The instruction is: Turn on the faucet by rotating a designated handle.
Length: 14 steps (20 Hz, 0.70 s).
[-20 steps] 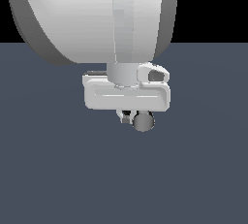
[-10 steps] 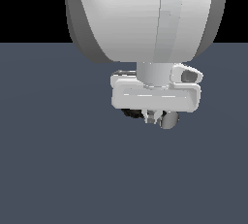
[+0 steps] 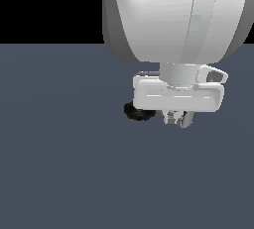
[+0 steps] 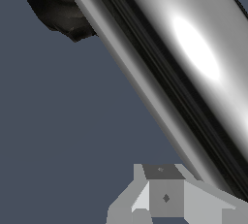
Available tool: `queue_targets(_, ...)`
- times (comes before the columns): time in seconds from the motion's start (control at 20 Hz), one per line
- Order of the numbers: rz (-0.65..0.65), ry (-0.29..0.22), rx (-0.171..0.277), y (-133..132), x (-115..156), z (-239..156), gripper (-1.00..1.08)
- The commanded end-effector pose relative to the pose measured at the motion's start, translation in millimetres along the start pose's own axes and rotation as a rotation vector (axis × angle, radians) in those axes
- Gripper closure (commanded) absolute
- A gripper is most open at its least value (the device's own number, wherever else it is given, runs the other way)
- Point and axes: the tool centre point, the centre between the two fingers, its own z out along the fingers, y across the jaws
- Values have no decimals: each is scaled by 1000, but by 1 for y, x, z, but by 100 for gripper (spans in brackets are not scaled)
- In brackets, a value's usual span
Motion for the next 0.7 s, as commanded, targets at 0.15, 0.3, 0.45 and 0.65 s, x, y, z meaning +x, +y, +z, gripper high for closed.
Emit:
queue_targets(0.15,-1,1,0,8,7,0,108)
queue_targets(0.3,1,0,-1,17,15,1,108)
queue_targets(0.45,2,-1,-1,25,23,1,108)
queue_targets(0.65,4,-2,-1,36,34,1,108)
